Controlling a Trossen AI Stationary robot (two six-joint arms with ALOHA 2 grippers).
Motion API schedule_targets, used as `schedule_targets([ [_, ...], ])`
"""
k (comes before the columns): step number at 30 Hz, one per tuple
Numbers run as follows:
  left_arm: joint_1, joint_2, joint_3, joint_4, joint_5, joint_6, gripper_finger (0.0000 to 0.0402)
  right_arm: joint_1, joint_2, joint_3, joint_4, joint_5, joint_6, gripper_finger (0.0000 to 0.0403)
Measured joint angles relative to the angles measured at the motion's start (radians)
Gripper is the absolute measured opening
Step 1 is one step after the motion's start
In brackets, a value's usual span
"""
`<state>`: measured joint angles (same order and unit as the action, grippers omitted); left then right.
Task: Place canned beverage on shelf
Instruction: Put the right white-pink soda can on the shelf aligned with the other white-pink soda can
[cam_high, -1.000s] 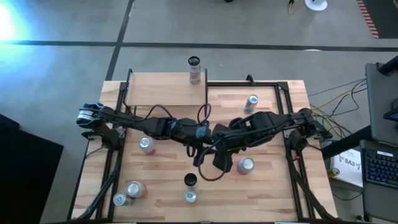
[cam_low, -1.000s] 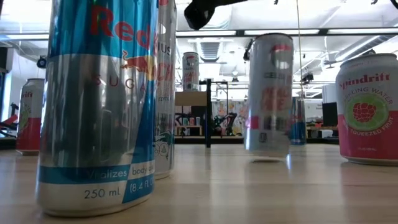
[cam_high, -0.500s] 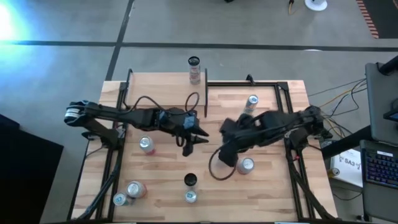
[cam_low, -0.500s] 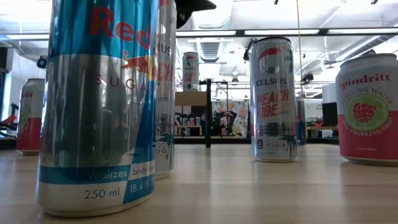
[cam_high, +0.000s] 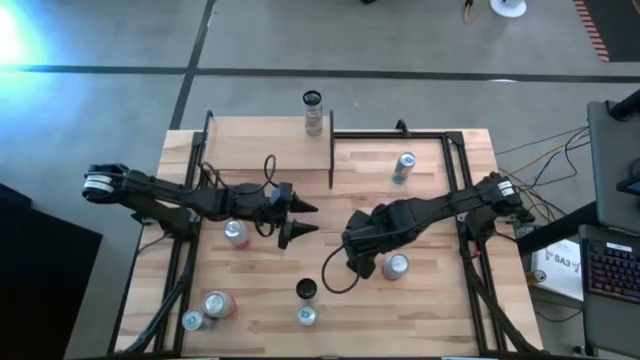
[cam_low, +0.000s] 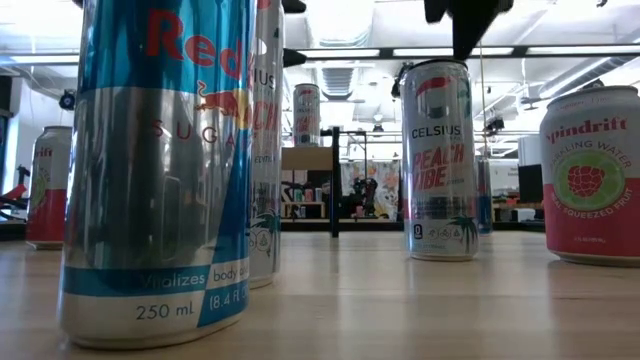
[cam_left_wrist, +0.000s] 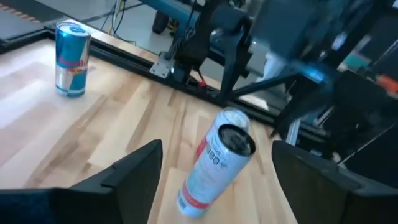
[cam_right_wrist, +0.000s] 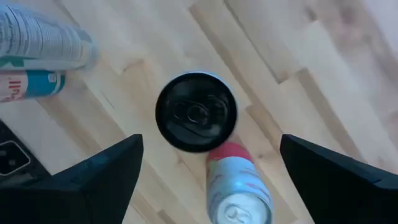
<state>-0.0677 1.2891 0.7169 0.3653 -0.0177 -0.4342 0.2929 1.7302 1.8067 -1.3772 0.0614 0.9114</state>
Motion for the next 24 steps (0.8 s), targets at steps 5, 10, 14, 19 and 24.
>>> schedule_targets([
  [5, 0.002, -0.003, 0.013, -0.084, 0.0, -0.013, 0.0286, -0.008, 0.008, -0.053, 0.033, -0.035, -0.045, 0.0381],
  [10, 0.003, 0.0, 0.059, -0.196, 0.0, -0.013, 0.0286, -0.016, 0.042, -0.081, 0.105, -0.038, -0.091, 0.0382],
  [14, 0.003, 0.0, 0.073, -0.228, -0.001, -0.012, 0.0286, -0.035, 0.039, -0.093, 0.125, -0.036, -0.093, 0.0382],
  [19, 0.004, 0.0, 0.073, -0.238, -0.002, -0.012, 0.0286, -0.048, 0.038, -0.112, 0.094, -0.044, -0.088, 0.036],
  [24, 0.004, 0.002, 0.073, -0.284, -0.041, 0.02, 0.0286, -0.047, 0.038, -0.128, 0.108, -0.049, -0.097, 0.029],
])
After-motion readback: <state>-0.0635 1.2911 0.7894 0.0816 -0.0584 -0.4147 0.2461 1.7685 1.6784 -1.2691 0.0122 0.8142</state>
